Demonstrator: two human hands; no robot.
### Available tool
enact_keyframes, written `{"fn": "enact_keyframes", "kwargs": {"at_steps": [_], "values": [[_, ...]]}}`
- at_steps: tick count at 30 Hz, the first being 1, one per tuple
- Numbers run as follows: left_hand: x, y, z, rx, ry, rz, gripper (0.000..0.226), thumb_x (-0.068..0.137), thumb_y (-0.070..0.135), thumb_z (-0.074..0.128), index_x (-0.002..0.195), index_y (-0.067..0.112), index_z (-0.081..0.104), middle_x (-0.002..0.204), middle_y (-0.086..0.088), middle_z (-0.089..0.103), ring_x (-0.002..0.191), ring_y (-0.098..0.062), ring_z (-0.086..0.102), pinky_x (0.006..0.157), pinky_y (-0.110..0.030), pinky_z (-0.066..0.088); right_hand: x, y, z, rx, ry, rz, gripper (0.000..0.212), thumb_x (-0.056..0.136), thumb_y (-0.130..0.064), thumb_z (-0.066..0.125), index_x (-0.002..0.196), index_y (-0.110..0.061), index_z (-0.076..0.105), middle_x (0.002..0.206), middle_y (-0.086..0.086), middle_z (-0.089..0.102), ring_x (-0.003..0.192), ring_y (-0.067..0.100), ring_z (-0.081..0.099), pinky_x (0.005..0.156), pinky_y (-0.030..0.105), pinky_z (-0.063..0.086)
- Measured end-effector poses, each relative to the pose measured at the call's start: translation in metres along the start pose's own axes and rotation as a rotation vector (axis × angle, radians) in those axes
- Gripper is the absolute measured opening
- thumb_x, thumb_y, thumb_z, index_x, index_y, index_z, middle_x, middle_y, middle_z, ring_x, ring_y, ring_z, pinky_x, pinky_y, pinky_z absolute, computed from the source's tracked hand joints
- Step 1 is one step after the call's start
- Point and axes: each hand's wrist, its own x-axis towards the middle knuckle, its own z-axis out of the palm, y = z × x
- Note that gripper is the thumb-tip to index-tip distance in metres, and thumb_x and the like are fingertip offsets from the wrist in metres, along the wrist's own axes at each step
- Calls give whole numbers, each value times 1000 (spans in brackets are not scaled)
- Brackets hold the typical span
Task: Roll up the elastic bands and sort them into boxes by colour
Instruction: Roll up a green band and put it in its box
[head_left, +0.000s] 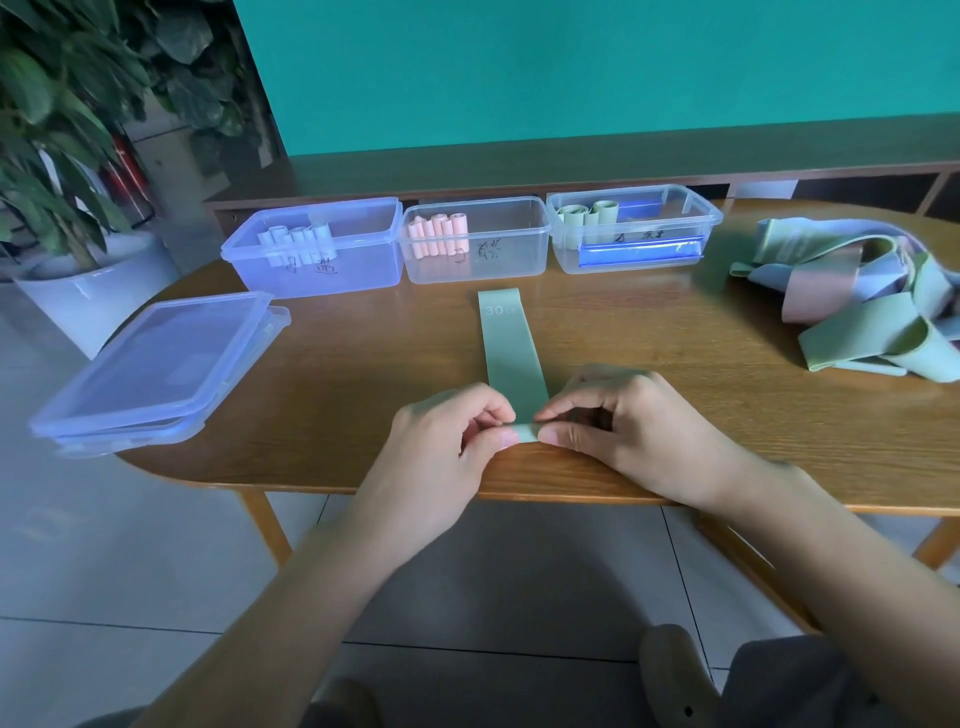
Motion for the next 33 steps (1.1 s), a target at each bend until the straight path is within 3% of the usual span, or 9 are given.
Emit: {"fn": "enact_keyframes", "kwargs": {"at_steps": [6,11,18,23,30,33], "values": [[4,-5,4,80,74,61,7,93,26,69,95,22,75,91,11,67,91,-4,55,78,-18,47,3,-4,5,20,24,14,7,92,-23,74,98,-26,76,98,-14,62,80,8,60,74,10,40],[8,-6,-1,57,-3,-4,18,90,41,69,102,28,75,97,17,62,85,1,58,70,-8,47,8,0,5,-32,18,19,10,97,-28,67,101,-24,75,98,-16,64,88,4,61,77,10,38],[15,-9,0,94,-19,-11,25,92,37,68,112,24,76,106,13,62,83,1,53,71,-2,38,12,4,2,-85,-43,9,21,93,-35,70,110,-23,74,104,-12,62,92,6,60,82,18,46],[16,-6,0,83,-36,-34,31,91,40,70,120,30,71,108,21,56,85,5,55,69,2,39,13,8,4,-115,-30,5,24,94,-34,68,114,-23,75,105,-13,59,91,-3,57,82,8,39],[22,-7,0,51,-49,-29,14,91,29,71,105,28,74,98,20,60,87,4,58,70,-2,40,15,11,5,-129,-29,16,29,95,-40,62,118,-27,74,108,-13,53,96,-5,54,89,7,37],[27,-9,1,65,-31,-3,12,92,27,69,102,25,75,96,16,63,83,0,57,72,-1,37,15,10,7,-82,41,2,18,96,-27,68,113,-27,74,107,-14,56,88,3,58,81,10,40]]}}
